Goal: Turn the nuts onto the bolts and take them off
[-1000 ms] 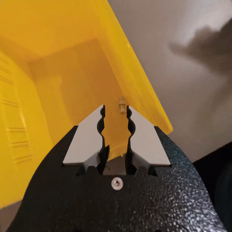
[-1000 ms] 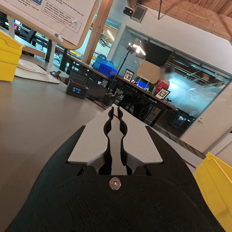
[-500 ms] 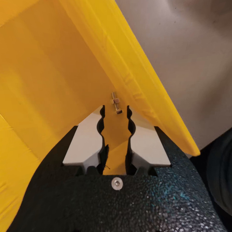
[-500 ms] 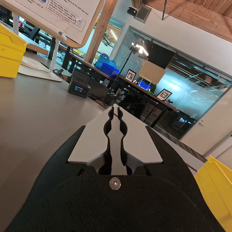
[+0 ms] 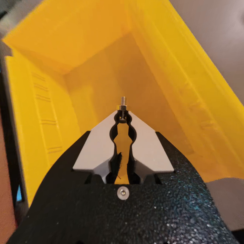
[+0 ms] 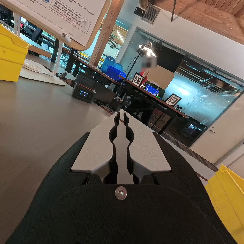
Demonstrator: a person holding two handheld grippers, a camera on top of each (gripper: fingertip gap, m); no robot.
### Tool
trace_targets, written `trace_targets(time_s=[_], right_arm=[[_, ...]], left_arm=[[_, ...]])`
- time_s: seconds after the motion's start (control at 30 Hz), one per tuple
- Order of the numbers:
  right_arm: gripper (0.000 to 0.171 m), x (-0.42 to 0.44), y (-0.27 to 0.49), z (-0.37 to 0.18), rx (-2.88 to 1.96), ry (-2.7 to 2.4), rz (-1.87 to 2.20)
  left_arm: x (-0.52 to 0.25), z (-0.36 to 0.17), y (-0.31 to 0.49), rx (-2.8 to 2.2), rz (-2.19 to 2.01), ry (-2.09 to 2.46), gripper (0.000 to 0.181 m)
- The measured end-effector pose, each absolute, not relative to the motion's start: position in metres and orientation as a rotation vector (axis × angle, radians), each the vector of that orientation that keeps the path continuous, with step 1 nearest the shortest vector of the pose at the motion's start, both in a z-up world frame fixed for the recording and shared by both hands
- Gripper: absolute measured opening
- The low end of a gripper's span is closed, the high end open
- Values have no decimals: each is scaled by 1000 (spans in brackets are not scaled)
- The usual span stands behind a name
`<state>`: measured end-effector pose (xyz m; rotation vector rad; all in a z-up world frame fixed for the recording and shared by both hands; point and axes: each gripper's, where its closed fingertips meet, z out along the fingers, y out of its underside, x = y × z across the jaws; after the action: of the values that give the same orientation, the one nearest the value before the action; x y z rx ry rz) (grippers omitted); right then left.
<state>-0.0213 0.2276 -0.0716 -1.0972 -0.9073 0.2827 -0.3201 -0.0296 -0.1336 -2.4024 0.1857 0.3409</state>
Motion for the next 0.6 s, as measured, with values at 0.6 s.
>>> trace_targets(time_s=[0.6], right_arm=[[5, -21, 228, -69, -1083, -895, 293]], left_arm=[[-81, -26, 119, -1356, 500, 584, 7]])
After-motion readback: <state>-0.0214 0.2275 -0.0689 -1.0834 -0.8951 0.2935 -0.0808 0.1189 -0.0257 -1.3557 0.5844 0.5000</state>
